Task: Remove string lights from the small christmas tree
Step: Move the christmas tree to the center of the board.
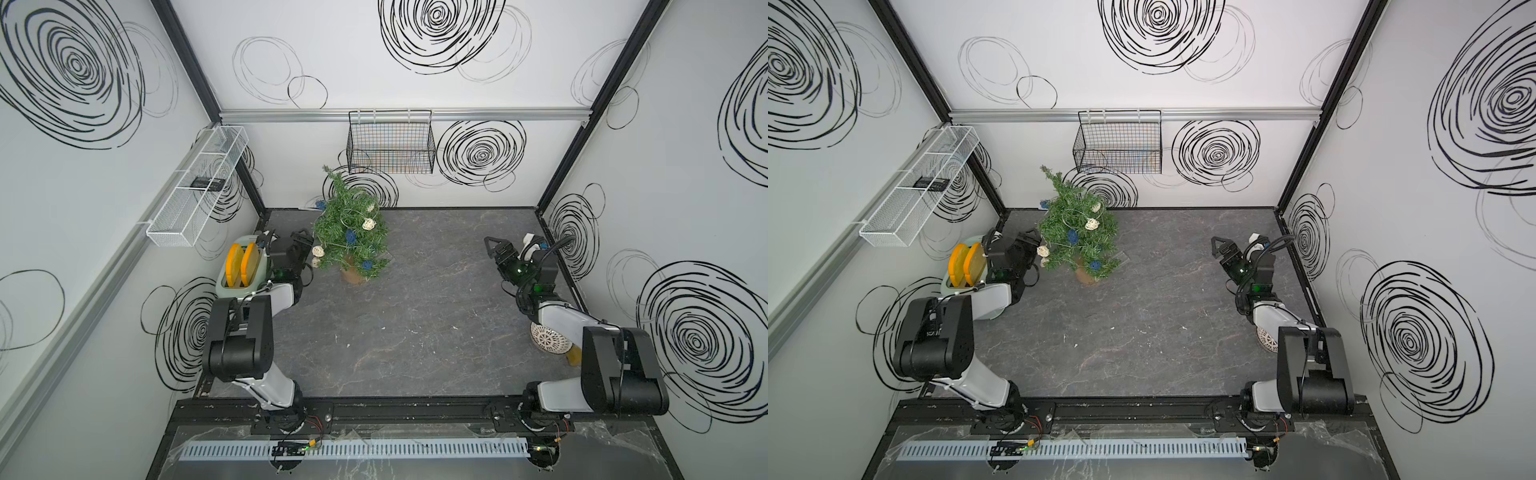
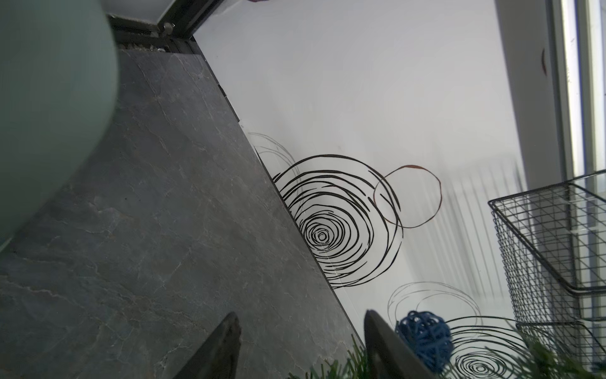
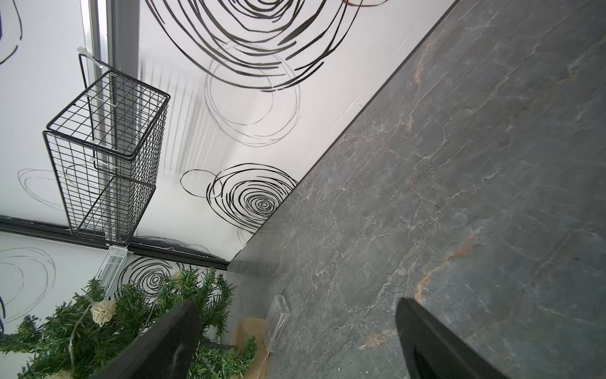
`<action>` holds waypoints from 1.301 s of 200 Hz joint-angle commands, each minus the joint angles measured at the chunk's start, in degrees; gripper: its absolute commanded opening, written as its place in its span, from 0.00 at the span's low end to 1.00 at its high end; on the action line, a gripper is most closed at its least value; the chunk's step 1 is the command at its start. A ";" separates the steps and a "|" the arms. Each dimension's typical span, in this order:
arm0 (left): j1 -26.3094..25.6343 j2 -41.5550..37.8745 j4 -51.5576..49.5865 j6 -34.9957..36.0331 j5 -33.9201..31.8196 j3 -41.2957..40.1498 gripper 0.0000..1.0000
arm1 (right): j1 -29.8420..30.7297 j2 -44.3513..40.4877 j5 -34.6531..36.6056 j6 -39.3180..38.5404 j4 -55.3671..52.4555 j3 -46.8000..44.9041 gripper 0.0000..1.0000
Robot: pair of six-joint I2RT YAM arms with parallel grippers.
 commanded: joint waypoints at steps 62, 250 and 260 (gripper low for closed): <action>-1.10 9.63 10.64 -1.97 8.44 2.56 0.55 | -0.31 7.00 -6.12 1.61 3.67 2.22 0.86; -7.83 29.59 23.72 -2.64 30.52 9.43 0.45 | 4.90 17.07 -7.90 -0.53 -1.65 8.67 0.77; -8.36 30.25 23.49 -2.17 31.76 10.14 0.46 | 4.85 17.13 -7.81 -0.57 -1.93 8.69 0.77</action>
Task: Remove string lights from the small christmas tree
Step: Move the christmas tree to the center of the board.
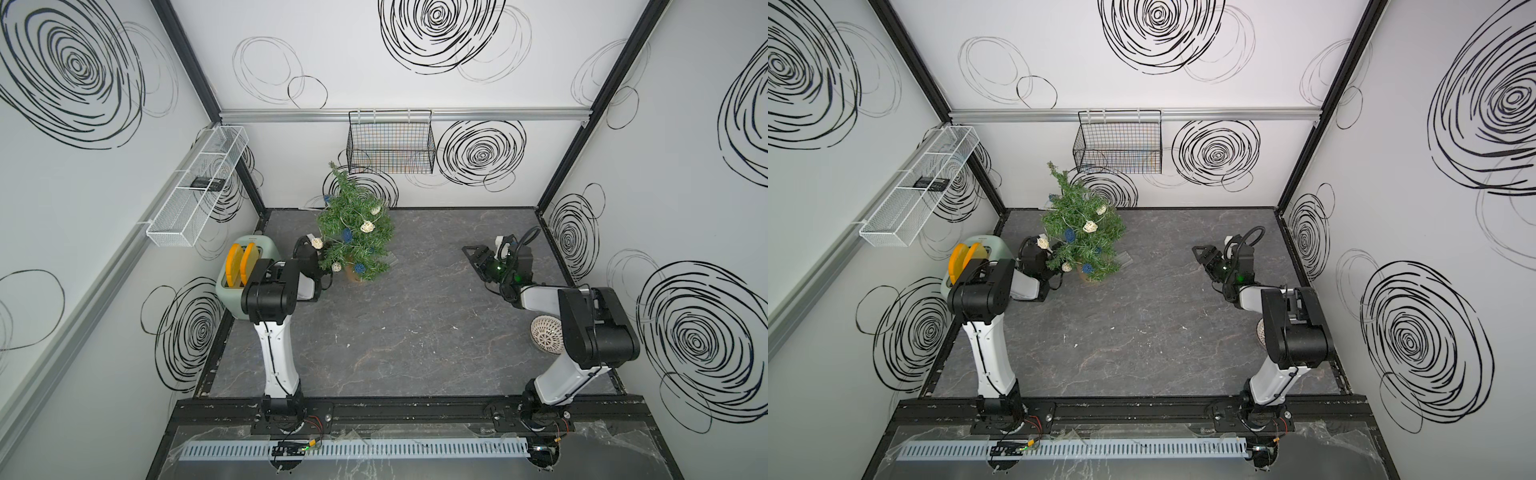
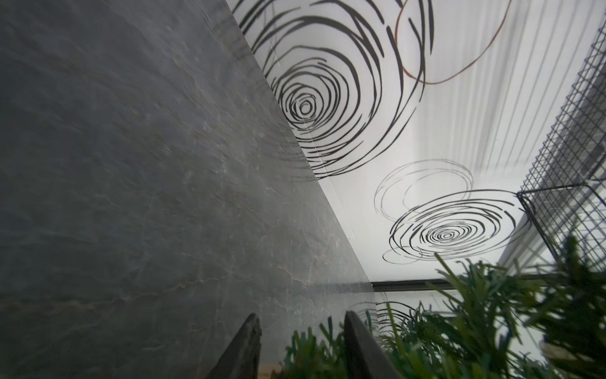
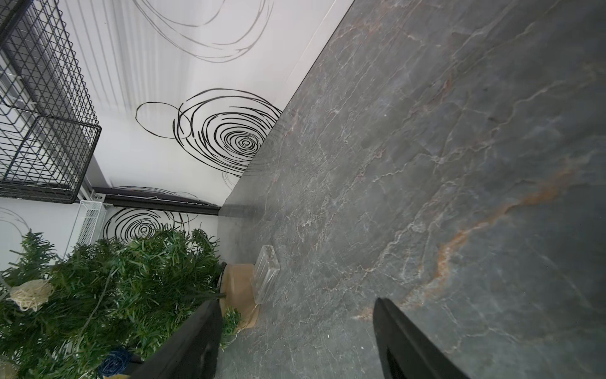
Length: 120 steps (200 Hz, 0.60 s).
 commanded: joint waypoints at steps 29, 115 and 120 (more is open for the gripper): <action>-4.68 3.49 1.01 2.54 9.94 3.78 0.47 | 0.32 0.87 -0.23 -0.39 -0.58 1.29 0.77; -13.25 5.47 7.61 -0.84 11.58 2.28 0.47 | 0.56 0.26 -0.29 -0.48 -0.93 0.52 0.76; -13.87 5.48 8.10 -1.10 11.49 1.97 0.47 | 0.59 0.03 -0.22 -0.48 -0.93 0.34 0.76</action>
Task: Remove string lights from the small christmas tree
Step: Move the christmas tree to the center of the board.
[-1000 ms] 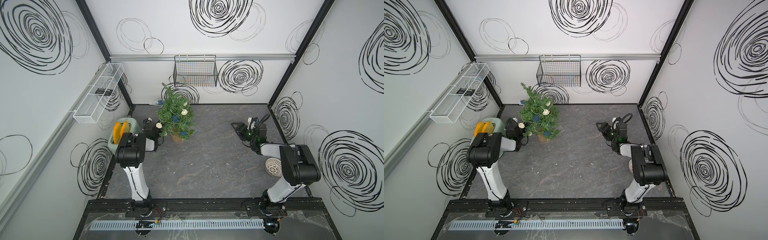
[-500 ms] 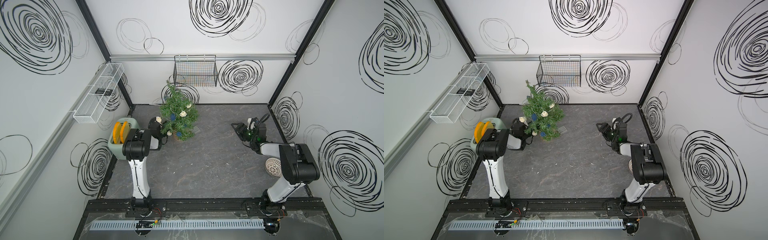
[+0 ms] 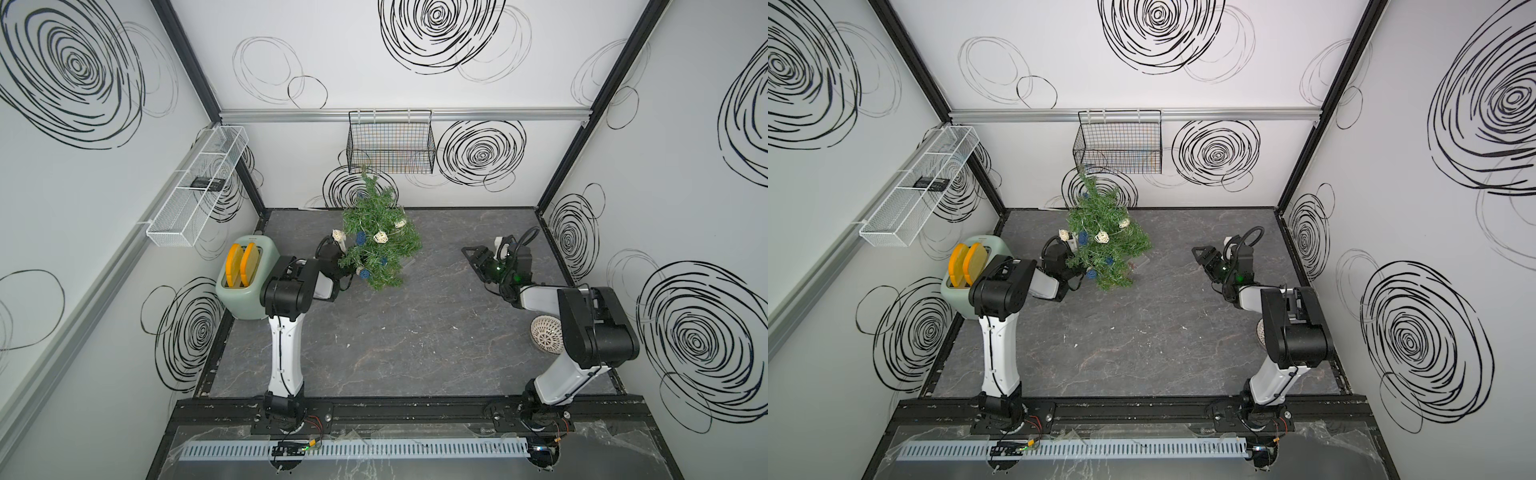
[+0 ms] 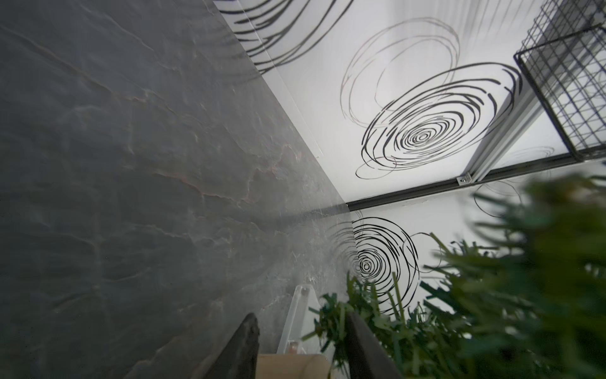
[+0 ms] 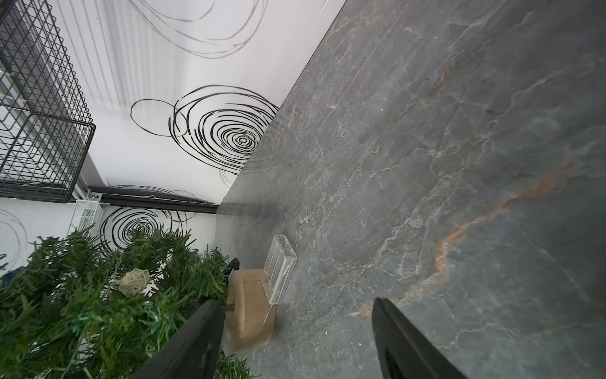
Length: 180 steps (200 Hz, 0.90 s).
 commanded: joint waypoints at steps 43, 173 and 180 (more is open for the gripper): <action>-8.36 -0.12 10.54 -5.35 2.18 -5.90 0.46 | 0.30 -1.91 0.13 -0.61 -1.03 -0.70 0.76; -3.82 -26.04 6.07 -8.40 -18.44 -33.90 0.69 | -1.59 -15.68 6.29 -1.58 -12.67 -3.09 0.80; -3.90 -28.31 4.27 -8.56 -19.81 -34.86 0.71 | -1.59 -16.88 6.77 -1.58 -13.39 -3.13 0.81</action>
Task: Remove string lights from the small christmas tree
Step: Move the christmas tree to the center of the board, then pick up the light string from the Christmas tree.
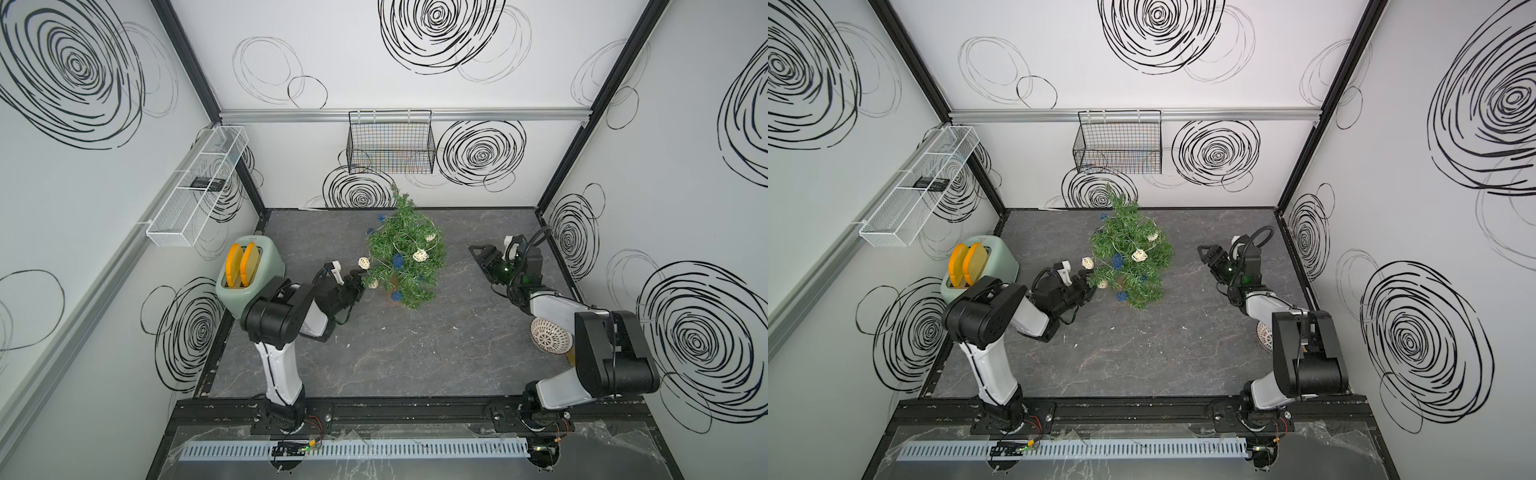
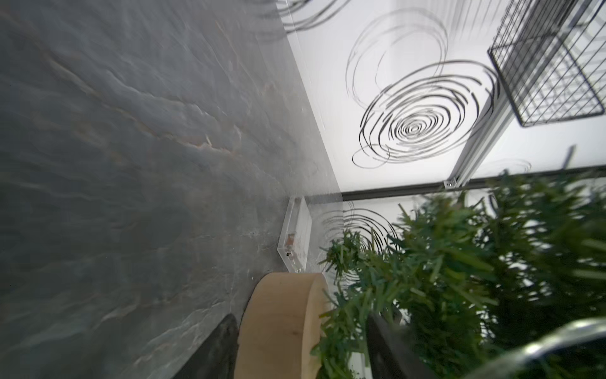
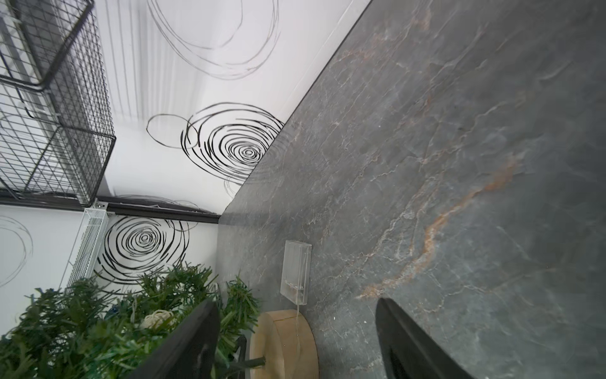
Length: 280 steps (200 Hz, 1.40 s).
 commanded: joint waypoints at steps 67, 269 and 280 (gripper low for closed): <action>-3.77 -33.48 -34.15 4.61 -23.48 -4.63 0.74 | 1.60 -19.42 11.10 -1.34 -10.94 -2.12 0.84; -14.94 -62.24 -53.79 26.04 -15.94 8.75 0.96 | 32.13 -16.92 2.20 -20.30 -7.68 10.78 0.64; -14.91 -62.10 -53.64 25.89 -15.52 8.64 0.96 | 32.50 -16.11 2.96 -20.32 -7.90 11.00 0.62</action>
